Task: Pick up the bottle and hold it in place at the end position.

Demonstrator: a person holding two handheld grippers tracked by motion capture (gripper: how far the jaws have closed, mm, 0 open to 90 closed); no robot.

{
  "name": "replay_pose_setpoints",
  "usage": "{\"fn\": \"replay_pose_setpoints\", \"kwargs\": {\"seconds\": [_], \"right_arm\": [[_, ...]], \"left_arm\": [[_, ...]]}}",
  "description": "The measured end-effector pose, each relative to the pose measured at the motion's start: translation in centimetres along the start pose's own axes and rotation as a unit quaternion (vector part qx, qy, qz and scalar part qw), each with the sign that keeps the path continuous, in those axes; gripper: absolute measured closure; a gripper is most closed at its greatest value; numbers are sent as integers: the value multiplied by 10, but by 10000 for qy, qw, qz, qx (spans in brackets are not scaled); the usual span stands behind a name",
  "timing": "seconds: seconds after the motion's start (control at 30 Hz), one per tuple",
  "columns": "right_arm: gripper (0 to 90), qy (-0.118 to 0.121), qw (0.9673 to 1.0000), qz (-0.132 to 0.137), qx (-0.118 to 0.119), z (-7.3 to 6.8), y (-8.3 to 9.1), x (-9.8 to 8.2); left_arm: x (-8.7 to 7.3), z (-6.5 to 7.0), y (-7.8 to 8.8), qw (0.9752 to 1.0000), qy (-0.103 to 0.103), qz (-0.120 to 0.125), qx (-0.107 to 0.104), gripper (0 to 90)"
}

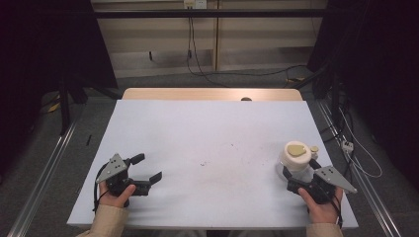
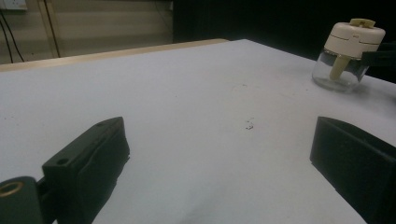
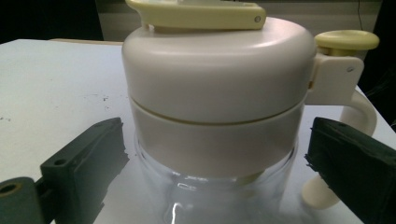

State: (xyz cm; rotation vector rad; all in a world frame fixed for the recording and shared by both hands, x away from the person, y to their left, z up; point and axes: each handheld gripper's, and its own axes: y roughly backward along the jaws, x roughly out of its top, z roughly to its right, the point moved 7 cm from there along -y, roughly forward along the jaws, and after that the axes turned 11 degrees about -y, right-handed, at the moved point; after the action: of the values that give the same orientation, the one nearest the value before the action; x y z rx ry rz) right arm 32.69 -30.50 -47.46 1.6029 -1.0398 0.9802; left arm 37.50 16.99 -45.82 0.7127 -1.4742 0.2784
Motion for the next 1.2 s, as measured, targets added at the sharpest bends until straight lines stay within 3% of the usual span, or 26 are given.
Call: {"fn": "replay_pose_setpoints", "kwargs": {"seconds": [1.2], "right_arm": [[25, -66, 9997, -59, -239, -4, -29, 3]], "left_arm": [[-1, 0, -1, 10000, -31, -39, 11, 38]]}}
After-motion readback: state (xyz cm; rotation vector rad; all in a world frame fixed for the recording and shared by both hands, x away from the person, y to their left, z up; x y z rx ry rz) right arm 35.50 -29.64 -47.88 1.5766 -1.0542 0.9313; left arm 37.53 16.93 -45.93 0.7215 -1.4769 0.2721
